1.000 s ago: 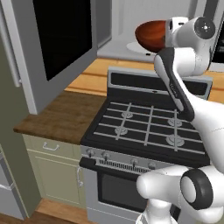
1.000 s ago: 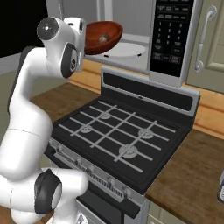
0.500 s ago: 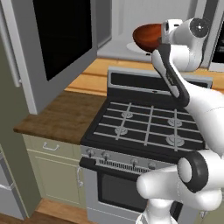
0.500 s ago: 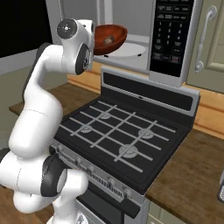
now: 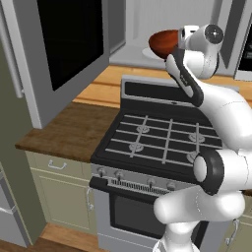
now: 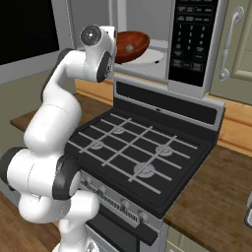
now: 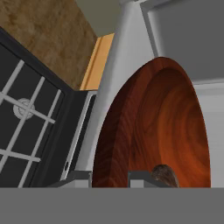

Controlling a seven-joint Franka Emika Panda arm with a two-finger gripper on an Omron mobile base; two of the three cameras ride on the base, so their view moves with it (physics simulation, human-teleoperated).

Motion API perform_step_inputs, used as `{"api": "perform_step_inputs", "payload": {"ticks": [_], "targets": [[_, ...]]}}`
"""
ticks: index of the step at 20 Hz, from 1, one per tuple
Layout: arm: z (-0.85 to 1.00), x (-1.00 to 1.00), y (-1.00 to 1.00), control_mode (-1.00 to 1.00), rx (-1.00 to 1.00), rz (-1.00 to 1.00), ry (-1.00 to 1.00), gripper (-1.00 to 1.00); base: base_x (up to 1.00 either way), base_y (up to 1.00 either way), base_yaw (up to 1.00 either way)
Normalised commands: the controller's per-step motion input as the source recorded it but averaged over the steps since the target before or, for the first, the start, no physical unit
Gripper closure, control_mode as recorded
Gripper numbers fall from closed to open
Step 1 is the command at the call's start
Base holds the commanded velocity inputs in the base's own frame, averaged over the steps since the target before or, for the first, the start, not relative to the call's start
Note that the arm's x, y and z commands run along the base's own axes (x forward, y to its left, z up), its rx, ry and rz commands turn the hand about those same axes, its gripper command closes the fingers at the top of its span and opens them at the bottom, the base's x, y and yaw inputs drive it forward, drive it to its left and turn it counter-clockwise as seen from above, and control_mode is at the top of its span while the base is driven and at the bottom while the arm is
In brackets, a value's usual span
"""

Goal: Pick the mushroom from the sink and place it in the bowl. Then pick the bowl and place it in the microwave. Then close the microwave door and press the start button.

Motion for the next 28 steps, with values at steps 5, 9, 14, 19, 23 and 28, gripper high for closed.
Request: {"api": "perform_step_inputs", "payload": {"ticks": [5,9,14,19,23,28], "targets": [[0.00,0.80,-0.13,-1.00,0.00,0.00,0.00,1.00,0.00,0.00,0.00],[-0.06,0.76,-0.08,-1.00,0.00,-0.01,0.00,1.00,0.00,0.00,0.00],[-0.25,0.54,-0.13,-1.00,0.00,0.00,0.04,1.00,0.00,0.00,0.00],[-0.35,0.45,-0.15,-1.00,0.00,0.00,0.01,1.00,0.00,0.00,0.00],[-0.51,0.37,-0.02,-1.00,0.00,0.00,0.07,-1.00,0.00,0.00,0.00],[-0.36,0.12,0.00,-1.00,0.00,0.00,-0.17,-1.00,0.00,0.00,0.00]]}}
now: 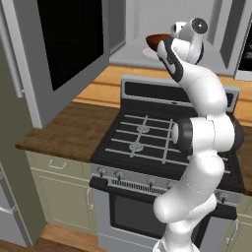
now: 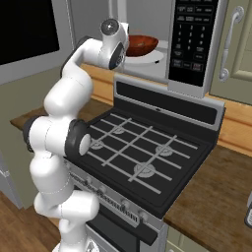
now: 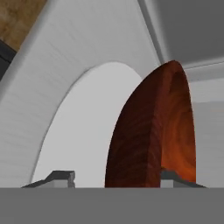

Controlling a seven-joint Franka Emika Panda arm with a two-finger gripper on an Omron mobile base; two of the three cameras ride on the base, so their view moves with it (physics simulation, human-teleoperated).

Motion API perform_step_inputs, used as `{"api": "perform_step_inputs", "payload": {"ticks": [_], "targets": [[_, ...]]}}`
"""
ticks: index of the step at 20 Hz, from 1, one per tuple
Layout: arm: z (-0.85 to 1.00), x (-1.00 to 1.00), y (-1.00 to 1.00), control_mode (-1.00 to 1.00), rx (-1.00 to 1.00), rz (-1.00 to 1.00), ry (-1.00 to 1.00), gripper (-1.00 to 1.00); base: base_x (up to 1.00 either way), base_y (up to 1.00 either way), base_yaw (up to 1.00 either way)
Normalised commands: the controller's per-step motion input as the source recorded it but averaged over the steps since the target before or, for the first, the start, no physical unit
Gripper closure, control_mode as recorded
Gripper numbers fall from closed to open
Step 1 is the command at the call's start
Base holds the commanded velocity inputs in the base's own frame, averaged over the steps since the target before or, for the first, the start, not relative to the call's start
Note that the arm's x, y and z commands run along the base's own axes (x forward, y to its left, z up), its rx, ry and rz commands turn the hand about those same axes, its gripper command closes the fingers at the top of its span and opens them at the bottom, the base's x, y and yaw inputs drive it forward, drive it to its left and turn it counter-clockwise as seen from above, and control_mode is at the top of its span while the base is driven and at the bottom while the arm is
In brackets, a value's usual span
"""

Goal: Pick the mushroom from the sink and place it in the bowl. Then pick the bowl and place it in the microwave. Then close the microwave door and press the start button.

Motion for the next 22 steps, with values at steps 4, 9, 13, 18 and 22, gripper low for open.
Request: {"api": "perform_step_inputs", "payload": {"ticks": [4,9,13,18,22], "targets": [[-0.16,0.00,0.01,-1.00,0.00,0.00,-0.46,-1.00,0.00,0.00,0.00],[0.06,-0.71,0.03,-1.00,0.01,0.00,-0.20,-1.00,0.00,0.00,0.00],[0.44,-1.00,0.06,-1.00,0.06,0.00,-0.08,-1.00,0.00,0.00,0.00],[0.25,-1.00,0.05,-1.00,0.04,0.00,0.02,-1.00,0.00,0.00,0.00],[0.46,-0.97,0.23,-1.00,0.00,0.00,0.19,-1.00,0.00,0.00,0.00]]}}
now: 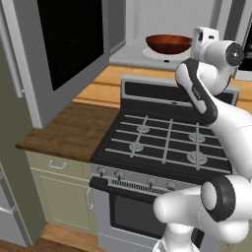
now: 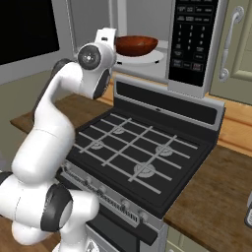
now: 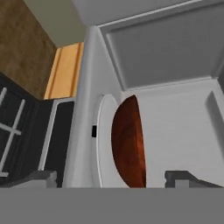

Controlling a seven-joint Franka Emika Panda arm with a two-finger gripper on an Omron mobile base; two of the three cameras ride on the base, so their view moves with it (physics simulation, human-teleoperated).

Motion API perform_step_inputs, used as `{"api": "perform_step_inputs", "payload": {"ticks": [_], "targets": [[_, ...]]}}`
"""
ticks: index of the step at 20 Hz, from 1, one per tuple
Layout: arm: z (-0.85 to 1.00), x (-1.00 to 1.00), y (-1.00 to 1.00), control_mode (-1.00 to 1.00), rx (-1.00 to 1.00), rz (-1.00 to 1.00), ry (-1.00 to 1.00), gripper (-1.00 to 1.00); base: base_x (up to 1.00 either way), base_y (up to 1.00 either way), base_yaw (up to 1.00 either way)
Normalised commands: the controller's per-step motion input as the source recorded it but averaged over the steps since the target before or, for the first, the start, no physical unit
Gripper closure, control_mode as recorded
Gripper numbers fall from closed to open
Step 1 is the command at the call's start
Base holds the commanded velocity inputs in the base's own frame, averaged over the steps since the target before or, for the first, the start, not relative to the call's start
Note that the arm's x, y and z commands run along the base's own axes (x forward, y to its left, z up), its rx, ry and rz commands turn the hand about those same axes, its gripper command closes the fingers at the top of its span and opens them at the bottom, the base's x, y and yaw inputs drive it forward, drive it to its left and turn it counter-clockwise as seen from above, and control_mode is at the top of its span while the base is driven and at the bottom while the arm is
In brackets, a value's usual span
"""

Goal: Pick the mushroom from the sink and place it in the bowl. Then pick the bowl and place it in the microwave. Then close the microwave door and press the start button.

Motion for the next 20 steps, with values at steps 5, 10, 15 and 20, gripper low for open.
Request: {"api": "perform_step_inputs", "payload": {"ticks": [5,10,15,20], "targets": [[0.31,-1.00,0.15,-1.00,0.00,0.00,0.06,-1.00,0.00,0.00,0.00],[-0.07,-1.00,0.15,-1.00,0.00,0.00,-0.11,-1.00,0.00,0.00,0.00],[-0.10,-1.00,0.44,-1.00,0.00,0.00,-0.21,-1.00,0.00,0.00,0.00],[0.00,-1.00,0.64,-1.00,0.00,-0.03,-0.05,-1.00,0.00,0.00,0.00]]}}
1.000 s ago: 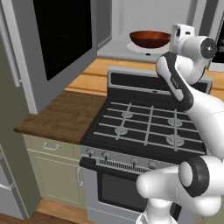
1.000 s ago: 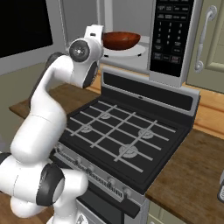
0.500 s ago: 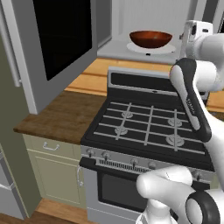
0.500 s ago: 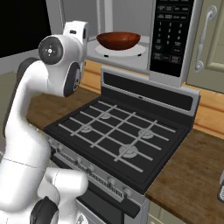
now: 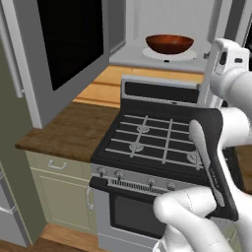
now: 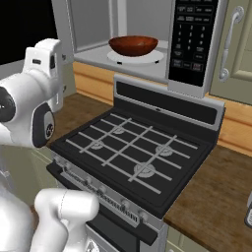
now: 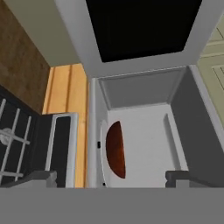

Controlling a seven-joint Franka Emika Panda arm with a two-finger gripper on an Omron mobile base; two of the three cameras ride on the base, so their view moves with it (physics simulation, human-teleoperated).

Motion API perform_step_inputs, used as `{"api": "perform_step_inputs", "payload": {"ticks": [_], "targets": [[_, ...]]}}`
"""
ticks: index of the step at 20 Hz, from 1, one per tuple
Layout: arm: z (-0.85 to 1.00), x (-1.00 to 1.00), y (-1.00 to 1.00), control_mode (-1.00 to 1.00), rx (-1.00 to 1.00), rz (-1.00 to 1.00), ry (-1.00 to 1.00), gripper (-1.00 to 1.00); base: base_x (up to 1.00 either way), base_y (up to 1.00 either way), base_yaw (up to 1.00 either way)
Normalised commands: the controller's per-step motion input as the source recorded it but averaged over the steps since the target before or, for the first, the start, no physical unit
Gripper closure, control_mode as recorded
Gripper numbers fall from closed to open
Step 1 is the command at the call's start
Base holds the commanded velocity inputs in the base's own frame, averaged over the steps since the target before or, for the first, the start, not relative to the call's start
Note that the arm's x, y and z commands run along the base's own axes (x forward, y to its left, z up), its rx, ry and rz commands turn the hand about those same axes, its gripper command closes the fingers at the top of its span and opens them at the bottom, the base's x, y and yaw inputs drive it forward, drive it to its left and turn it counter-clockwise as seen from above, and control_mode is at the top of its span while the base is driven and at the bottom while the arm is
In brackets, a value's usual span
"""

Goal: Pick the mushroom from the sink and place it in the bowl. Then pick the bowl and place it in the microwave. Then close the microwave door and press the start button.

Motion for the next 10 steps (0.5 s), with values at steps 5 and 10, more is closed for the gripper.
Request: {"api": "perform_step_inputs", "payload": {"ticks": [5,10], "targets": [[0.00,-0.97,0.67,-1.00,0.00,-0.11,0.00,-1.00,0.00,0.00,0.00],[0.00,-0.81,0.64,-1.00,0.00,-0.11,-0.01,-1.00,0.00,0.00,0.00]]}}
